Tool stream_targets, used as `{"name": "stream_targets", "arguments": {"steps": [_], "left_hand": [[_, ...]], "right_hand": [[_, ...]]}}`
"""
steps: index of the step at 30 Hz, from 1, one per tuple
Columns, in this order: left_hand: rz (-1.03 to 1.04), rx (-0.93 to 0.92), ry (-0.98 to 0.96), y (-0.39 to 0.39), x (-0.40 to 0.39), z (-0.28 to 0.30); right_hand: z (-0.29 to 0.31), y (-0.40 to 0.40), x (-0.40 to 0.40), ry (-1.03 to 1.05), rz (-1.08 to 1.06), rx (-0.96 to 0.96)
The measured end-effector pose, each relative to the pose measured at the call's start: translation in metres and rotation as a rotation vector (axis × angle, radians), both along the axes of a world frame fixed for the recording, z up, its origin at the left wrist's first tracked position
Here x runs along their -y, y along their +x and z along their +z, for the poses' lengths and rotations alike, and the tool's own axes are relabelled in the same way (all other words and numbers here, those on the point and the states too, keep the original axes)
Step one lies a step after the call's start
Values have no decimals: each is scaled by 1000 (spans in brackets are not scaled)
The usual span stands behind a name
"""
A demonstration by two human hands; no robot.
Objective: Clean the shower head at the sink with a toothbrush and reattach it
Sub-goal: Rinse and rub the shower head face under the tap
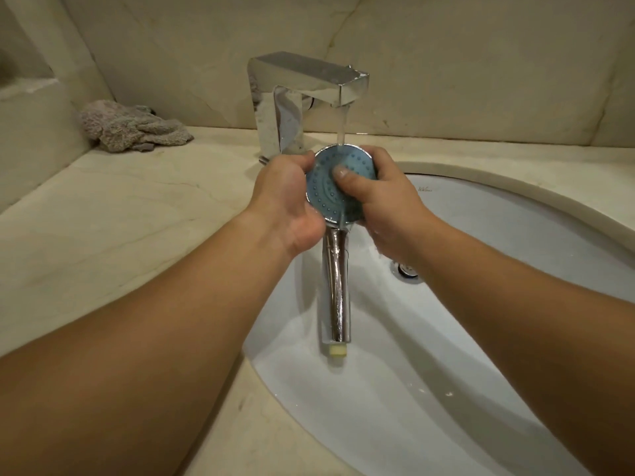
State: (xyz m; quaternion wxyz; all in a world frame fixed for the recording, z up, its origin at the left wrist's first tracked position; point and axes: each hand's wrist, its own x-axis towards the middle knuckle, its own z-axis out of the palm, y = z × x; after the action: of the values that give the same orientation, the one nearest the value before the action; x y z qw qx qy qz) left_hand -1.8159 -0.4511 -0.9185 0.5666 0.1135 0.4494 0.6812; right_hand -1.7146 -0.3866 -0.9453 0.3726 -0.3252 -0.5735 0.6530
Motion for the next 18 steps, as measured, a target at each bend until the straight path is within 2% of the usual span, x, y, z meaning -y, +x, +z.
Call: {"name": "stream_targets", "arguments": {"steps": [2, 6, 12, 18], "left_hand": [[-1, -19, 6, 4, 0, 1], [7, -39, 7, 8, -3, -1], [10, -65, 31, 5, -1, 0], [21, -64, 46, 8, 0, 2]], "right_hand": [[0, 5, -3, -16, 11, -16], [0, -5, 1, 16, -151, 44], [4, 10, -7, -13, 75, -2], [6, 0, -5, 46, -52, 57]]}}
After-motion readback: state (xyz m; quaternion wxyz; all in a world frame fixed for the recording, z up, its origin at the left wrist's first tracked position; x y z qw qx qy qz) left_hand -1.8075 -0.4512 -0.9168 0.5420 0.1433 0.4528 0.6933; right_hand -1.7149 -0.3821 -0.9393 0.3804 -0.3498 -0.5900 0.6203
